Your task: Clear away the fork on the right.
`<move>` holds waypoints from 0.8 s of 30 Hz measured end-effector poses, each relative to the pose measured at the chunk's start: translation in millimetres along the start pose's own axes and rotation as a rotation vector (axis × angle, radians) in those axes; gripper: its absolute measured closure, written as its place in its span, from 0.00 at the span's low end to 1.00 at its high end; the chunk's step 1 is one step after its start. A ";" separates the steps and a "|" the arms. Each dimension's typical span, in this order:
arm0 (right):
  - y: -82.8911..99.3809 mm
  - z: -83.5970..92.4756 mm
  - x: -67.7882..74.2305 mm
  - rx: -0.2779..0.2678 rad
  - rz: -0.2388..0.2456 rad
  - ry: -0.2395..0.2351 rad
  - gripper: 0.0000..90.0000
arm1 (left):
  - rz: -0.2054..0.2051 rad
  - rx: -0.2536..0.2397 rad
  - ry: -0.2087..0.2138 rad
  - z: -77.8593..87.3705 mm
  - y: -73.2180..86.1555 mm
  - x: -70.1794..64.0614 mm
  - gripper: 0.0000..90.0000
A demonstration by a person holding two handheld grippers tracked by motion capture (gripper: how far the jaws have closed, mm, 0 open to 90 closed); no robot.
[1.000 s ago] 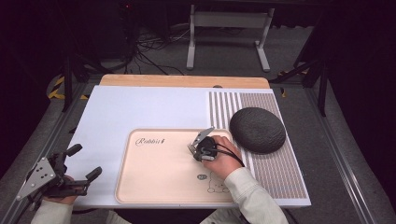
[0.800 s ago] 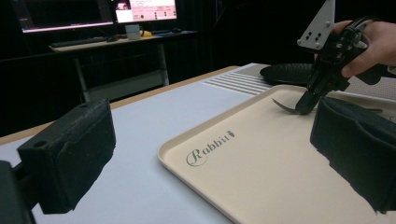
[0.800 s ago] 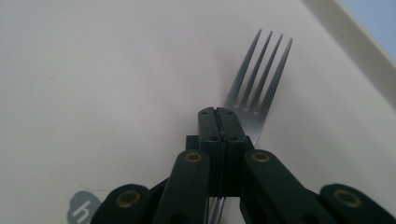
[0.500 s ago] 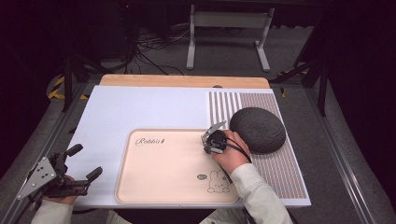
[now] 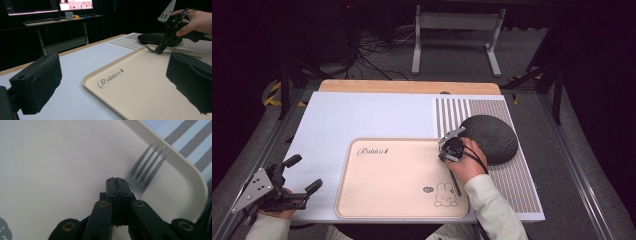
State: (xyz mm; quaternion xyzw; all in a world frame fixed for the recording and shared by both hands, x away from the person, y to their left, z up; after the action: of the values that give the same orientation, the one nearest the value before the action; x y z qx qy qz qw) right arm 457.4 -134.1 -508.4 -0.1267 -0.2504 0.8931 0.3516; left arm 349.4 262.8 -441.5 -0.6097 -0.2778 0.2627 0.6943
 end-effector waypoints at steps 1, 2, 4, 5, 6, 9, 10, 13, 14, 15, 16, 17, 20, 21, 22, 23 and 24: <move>0.9 0.4 -2.0 -0.004 -0.003 0.007 1.00 | 0.000 0.000 0.000 0.0 0.0 0.0 0.01; 0.9 0.4 -2.0 -0.004 -0.003 0.007 1.00 | -0.002 0.004 0.003 0.1 0.2 -0.3 0.01; 2.5 1.3 -3.8 -0.007 -0.012 0.009 1.00 | -0.003 0.007 0.007 -0.1 0.4 -0.7 0.01; 3.5 1.8 -5.7 -0.007 -0.019 0.019 1.00 | -0.002 0.007 0.007 -0.2 0.5 -0.7 0.01; 4.5 2.6 -7.7 -0.006 -0.021 0.027 1.00 | -0.002 0.008 0.008 -0.2 0.5 -0.8 0.01; 6.1 3.5 -9.7 -0.006 -0.030 0.030 1.00 | -0.002 0.009 0.007 -0.4 0.7 -0.9 0.01; 7.6 4.3 -11.9 -0.009 -0.042 0.034 1.00 | -0.001 0.009 0.007 -0.7 0.9 -0.9 0.01; 8.7 4.9 -13.1 -0.009 -0.051 0.037 1.00 | -0.001 0.008 0.006 -1.0 0.8 -0.9 0.01; 9.3 5.3 -14.2 -0.009 -0.055 0.041 1.00 | -0.001 0.007 0.006 -1.0 0.8 -1.0 0.01; 9.9 5.7 -14.6 -0.009 -0.056 0.037 1.00 | -0.001 0.007 0.006 -1.0 0.8 -0.9 0.01; 10.9 6.3 -16.0 -0.008 -0.065 0.044 1.00 | -0.001 0.007 0.006 -1.0 0.8 -0.9 0.01; 10.9 6.3 -16.0 -0.008 -0.065 0.044 1.00 | 0.000 0.007 0.006 -0.9 0.8 -0.8 0.01; 12.7 7.5 -18.1 -0.004 -0.074 0.048 1.00 | -0.002 0.010 0.008 -0.7 0.9 -1.0 0.01; 13.2 7.8 -18.8 -0.005 -0.078 0.049 1.00 | -0.002 0.009 0.007 -0.7 0.8 -0.9 0.01; 13.5 7.9 -19.1 -0.006 -0.079 0.048 1.00 | -0.002 0.009 0.008 -0.7 0.8 -0.9 0.01; 13.6 8.0 -19.2 -0.006 -0.078 0.048 1.00 | -0.001 0.006 0.006 -1.0 0.6 -0.8 0.01; 13.7 8.2 -19.2 -0.004 -0.077 0.050 1.00 | -0.001 0.007 0.007 -1.0 0.8 -0.9 0.01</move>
State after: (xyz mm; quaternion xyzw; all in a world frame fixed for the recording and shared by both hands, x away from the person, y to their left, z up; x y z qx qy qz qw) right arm 460.2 -158.9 -507.9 -0.1400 -0.2482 0.8749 0.3916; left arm 349.4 261.6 -442.4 -0.6079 -0.2748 0.2614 0.6975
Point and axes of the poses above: each handheld gripper's, and its own axes: z roughly backward along the jaws, y roughly out of its underside, x roughly to its left, the point moved 9 cm from there along -z, roughly forward along the jaws
